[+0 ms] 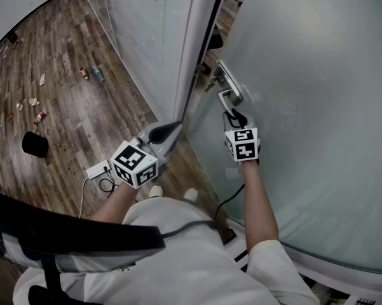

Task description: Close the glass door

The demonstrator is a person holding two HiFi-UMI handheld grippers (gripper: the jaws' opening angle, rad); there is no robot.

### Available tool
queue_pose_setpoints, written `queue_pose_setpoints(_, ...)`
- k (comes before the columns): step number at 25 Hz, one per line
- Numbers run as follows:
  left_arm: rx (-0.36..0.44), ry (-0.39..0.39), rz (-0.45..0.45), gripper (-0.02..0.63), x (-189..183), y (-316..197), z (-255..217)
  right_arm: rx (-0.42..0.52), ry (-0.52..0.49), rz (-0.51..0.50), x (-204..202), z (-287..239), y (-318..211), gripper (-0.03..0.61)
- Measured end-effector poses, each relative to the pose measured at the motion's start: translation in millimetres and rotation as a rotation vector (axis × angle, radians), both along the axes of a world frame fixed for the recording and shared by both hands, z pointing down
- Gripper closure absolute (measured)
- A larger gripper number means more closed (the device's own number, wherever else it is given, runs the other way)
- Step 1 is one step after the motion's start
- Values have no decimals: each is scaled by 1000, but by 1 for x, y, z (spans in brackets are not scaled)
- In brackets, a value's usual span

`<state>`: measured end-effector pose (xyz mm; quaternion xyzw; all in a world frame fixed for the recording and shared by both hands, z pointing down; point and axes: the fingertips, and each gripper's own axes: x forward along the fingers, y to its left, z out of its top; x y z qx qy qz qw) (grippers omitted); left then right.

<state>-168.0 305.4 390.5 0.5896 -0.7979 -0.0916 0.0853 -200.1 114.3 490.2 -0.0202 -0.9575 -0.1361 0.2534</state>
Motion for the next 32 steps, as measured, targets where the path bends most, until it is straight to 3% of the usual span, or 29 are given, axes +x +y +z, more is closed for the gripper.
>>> queue_pose_setpoints(7, 3, -9, -5, 609, 3, 26, 19, 4, -5, -42, 8, 18, 49, 472)
queue_pose_setpoints(15, 4, -5, -2, 609, 11, 18, 8, -13, 11, -108, 23, 6, 79, 476)
queue_pose_setpoints(32, 9, -15, 7, 609, 5, 4, -1, -3, 2, -98, 28, 1, 80, 465)
